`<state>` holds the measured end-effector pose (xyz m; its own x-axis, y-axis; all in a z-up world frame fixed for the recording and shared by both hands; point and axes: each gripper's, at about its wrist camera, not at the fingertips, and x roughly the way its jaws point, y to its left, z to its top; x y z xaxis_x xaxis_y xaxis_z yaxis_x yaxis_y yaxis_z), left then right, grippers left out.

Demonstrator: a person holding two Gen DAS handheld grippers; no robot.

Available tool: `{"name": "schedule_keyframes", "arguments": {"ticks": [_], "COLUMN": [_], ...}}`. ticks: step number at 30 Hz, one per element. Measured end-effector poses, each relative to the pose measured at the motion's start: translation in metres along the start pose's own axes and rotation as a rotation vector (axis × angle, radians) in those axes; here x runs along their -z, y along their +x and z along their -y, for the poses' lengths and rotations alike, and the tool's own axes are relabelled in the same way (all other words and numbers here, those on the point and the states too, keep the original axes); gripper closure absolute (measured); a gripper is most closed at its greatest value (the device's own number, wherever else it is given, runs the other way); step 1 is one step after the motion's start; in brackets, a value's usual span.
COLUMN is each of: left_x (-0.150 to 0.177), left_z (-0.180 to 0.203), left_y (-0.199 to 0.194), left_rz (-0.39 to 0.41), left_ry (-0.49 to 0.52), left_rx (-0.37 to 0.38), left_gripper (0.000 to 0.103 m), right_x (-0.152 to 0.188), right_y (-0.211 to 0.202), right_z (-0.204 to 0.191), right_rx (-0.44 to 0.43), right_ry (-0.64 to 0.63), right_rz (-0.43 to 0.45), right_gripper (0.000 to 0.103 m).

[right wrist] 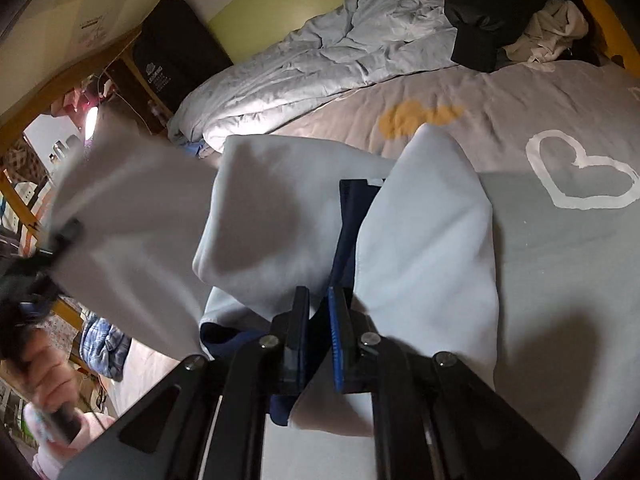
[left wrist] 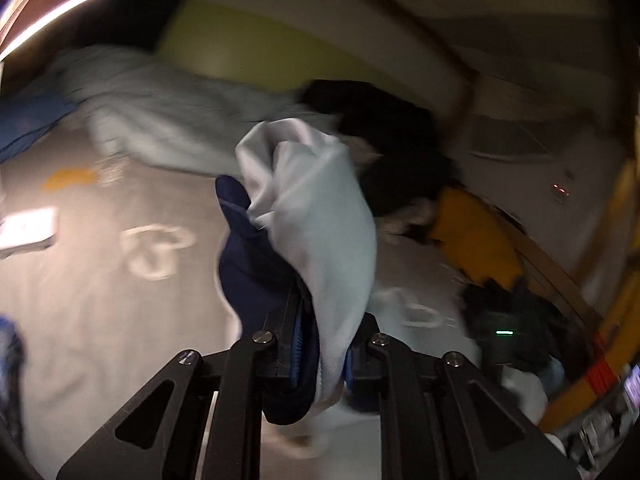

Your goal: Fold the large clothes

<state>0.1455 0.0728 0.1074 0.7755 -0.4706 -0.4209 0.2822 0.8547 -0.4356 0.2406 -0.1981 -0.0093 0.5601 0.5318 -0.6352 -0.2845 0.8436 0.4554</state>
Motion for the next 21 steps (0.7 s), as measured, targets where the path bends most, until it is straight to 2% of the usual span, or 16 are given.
{"name": "schedule_keyframes", "arguments": {"ticks": [3,5,6,9,11,12,14,15,17,21], "left_x": [0.004,0.016,0.021,0.037,0.049,0.056,0.073,0.080,0.092,0.087], "left_z": [0.045,0.069,0.075,0.080,0.088,0.091,0.105,0.114,0.125,0.118], "left_y": [0.040,0.069,0.081,0.111,0.132,0.139,0.149,0.153,0.156,0.163], "left_rz": [-0.096,-0.142,-0.152,-0.201,-0.258,-0.281,-0.310,-0.309,-0.285,-0.263], "left_ry": [-0.009,0.019,0.020,-0.034,-0.011,-0.003,0.066,0.123,0.176,0.139], "left_rx": [0.108,0.104,0.099,0.143,0.170,0.175,0.157,0.135,0.095,0.087], "left_gripper": [0.089,0.089,0.090,0.090,0.090,0.090,0.090,0.090,0.089,0.088], "right_x": [-0.001,-0.008,-0.012,-0.031,-0.042,-0.046,-0.048,-0.048,-0.048,-0.046], "right_y": [-0.002,-0.016,-0.032,-0.096,-0.134,-0.148,-0.163,-0.166,-0.166,-0.160], "right_z": [0.004,0.009,0.009,0.012,0.020,0.029,0.047,0.055,0.070,0.069], "right_rx": [-0.017,0.018,0.045,0.191,0.297,0.345,0.355,0.348,0.338,0.326], "right_ry": [0.021,0.072,0.097,0.080,0.056,0.070,0.115,0.141,0.195,0.197], "right_rz": [-0.009,0.002,0.036,0.188,0.275,0.288,0.296,0.296,0.281,0.243], "right_gripper": [0.095,0.097,0.095,0.093,0.093,0.092,0.092,0.092,0.091,0.089]}}
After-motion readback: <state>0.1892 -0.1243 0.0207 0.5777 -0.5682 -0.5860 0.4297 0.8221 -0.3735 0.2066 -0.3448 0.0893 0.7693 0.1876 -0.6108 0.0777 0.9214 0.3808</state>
